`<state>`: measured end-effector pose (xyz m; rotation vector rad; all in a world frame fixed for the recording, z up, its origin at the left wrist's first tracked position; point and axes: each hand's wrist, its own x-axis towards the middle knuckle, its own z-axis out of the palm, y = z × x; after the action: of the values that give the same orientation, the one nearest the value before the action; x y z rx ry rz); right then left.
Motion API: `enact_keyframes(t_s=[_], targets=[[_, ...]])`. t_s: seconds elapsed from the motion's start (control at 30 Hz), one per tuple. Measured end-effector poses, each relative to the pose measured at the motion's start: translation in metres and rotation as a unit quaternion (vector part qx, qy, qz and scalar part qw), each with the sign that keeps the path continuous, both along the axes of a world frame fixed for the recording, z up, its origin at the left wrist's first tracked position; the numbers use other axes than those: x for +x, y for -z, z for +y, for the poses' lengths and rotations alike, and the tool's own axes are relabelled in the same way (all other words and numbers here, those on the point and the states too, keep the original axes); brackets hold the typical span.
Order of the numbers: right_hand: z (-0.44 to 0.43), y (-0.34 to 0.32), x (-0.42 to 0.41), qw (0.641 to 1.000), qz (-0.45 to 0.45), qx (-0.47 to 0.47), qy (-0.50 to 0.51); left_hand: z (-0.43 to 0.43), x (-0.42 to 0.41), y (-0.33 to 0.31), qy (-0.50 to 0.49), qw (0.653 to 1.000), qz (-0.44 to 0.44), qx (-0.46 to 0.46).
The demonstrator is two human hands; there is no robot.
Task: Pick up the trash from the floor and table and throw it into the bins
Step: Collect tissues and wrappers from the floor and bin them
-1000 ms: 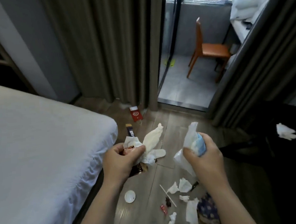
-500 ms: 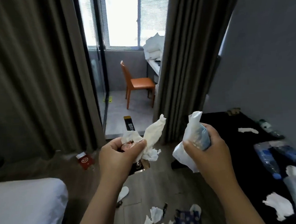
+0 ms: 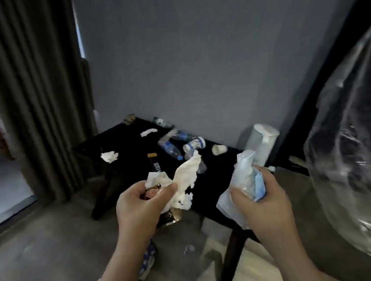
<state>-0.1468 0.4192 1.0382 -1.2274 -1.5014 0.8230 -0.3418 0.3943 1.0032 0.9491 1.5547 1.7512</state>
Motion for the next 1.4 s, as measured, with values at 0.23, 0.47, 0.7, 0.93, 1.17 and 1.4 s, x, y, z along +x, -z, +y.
enact_keyframes(t_s=[0.23, 0.47, 0.7, 0.93, 1.17, 1.4], targets=[[-0.058, -0.01, 0.185, 0.976, 0.021, 0.007, 0.219, 0.031, 0.196, -0.013, 0.191, 0.98, 0.048, 0.028], [-0.149, -0.012, 0.386, 0.917, 0.01, 0.041, 0.396, 0.004, 0.432, -0.01, 0.383, 0.923, 0.03, 0.034], [-0.217, -0.004, 0.522, 0.851, 0.012, 0.046, 0.523, -0.031, 0.603, -0.008, 0.514, 0.857, 0.026, 0.012], [-0.215, 0.021, 0.611, 0.794, 0.016, 0.014, 0.607, -0.003, 0.723, 0.015, 0.605, 0.795, 0.04, -0.016], [-0.162, 0.026, 0.69, 0.743, 0.012, -0.012, 0.669, 0.067, 0.827, 0.023, 0.663, 0.745, 0.057, -0.046], [-0.124, 0.04, 0.768, 0.71, 0.03, -0.045, 0.702, 0.115, 0.925, 0.037, 0.692, 0.714, 0.082, -0.059]])
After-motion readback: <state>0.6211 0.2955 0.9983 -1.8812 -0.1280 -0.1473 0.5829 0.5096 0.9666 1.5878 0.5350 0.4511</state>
